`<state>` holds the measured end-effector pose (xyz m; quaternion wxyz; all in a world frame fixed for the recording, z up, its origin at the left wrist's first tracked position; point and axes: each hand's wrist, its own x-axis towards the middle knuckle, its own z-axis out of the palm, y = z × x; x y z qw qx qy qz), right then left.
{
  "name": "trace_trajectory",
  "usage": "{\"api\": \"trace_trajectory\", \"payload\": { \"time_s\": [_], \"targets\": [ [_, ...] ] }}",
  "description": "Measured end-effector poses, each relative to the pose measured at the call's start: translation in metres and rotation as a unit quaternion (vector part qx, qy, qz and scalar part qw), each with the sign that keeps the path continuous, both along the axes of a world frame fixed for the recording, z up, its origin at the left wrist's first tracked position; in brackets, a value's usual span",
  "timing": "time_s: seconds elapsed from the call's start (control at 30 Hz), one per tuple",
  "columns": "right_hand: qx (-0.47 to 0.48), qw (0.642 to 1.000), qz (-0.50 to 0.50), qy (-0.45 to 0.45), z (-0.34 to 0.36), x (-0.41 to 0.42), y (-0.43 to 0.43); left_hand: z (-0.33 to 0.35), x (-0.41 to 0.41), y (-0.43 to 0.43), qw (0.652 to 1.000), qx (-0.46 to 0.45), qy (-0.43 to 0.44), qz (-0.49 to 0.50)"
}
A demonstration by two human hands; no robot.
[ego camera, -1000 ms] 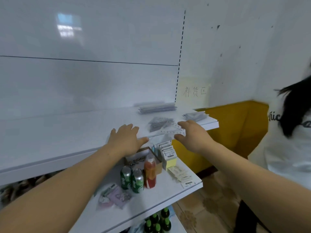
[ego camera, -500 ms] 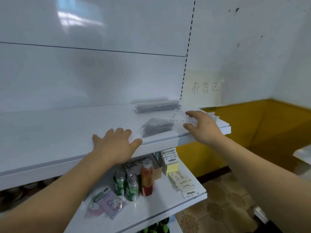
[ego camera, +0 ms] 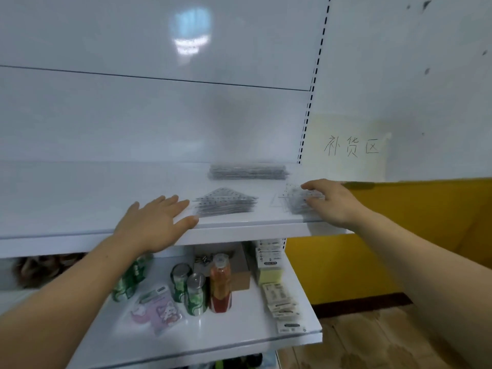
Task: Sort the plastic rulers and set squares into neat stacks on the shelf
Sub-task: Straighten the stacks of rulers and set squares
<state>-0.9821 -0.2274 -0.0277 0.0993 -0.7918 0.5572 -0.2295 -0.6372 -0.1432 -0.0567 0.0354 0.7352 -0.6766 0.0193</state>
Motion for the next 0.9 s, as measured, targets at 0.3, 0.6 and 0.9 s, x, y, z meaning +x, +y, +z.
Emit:
{"api": "trace_trajectory", "payload": {
  "time_s": [0.3, 0.6, 0.9],
  "targets": [
    [0.026, 0.998, 0.036, 0.047, 0.001, -0.014, -0.014, 0.001, -0.001, -0.002, 1.000, -0.007, -0.006, 0.010],
    [-0.004, 0.994, 0.073, 0.082, 0.017, 0.010, -0.012, 0.006, -0.003, -0.004, 1.000, 0.005, 0.020, 0.012],
    [0.059, 0.966, 0.177, 0.179, 0.024, 0.129, -0.001, 0.019, -0.039, -0.016, 0.978, -0.020, 0.194, -0.069]
  ]
}}
